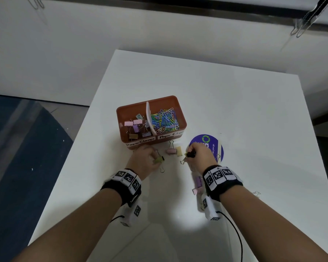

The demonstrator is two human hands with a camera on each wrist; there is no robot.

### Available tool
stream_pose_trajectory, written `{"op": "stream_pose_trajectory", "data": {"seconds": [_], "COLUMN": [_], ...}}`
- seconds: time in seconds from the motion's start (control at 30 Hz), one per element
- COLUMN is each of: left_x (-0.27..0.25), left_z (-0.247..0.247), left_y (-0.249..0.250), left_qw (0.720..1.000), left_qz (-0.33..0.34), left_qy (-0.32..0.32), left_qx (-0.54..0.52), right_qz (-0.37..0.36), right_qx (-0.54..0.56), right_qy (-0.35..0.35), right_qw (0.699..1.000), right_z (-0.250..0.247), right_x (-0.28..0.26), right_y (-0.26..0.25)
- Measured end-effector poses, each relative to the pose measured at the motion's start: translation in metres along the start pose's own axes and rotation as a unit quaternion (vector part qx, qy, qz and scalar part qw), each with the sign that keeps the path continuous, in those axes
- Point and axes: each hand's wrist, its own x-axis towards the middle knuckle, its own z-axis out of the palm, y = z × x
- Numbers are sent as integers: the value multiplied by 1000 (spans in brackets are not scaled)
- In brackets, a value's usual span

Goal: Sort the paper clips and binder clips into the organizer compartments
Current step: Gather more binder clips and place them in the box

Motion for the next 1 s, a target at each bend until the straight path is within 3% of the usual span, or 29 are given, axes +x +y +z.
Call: {"op": "stream_pose_trajectory", "data": {"seconds": [0.17, 0.37, 0.6, 0.8, 1.0], "left_x": [9, 18, 21, 19, 6], "left_z": [1, 9, 13, 17, 12], "left_y": [-3, 3, 6, 6, 11], "left_qw": [995, 995, 982, 971, 992], "left_qz": [-3, -11, -47, -48, -29], "left_qy": [-69, -58, -129, -151, -114], "left_qx": [78, 79, 131, 182, 45], "right_qz": [1, 10, -10, -17, -47], "right_qx": [-12, -47, -79, -90, -21], "right_qy": [1, -18, -26, -26, -2], "right_qw": [1000, 999, 996, 995, 999], "right_z": [8, 7, 8, 9, 10], "right_x": [2, 4, 0, -11, -25], "right_y": [2, 1, -5, -2, 3]}}
